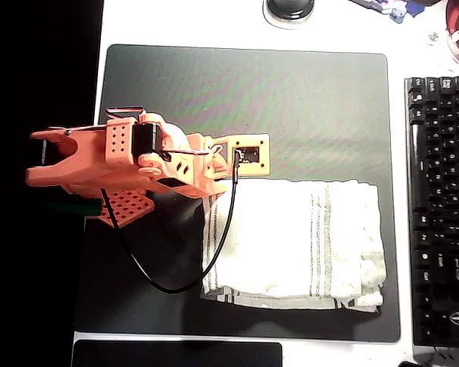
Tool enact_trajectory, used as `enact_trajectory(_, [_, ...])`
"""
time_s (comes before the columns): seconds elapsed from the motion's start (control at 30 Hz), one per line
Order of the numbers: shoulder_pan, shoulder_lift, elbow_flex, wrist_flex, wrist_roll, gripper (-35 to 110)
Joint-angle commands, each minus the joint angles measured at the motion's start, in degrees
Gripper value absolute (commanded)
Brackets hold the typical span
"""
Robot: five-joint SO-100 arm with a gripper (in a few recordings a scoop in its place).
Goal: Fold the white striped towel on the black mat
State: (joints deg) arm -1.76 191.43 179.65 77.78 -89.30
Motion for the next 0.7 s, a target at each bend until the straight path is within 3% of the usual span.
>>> enact_trajectory(0.0, [0.35, 1.05, 1.32, 1.85, 0.09, 12])
enact_trajectory(0.67, [0.35, 1.05, 1.32, 1.85, 0.09, 12])
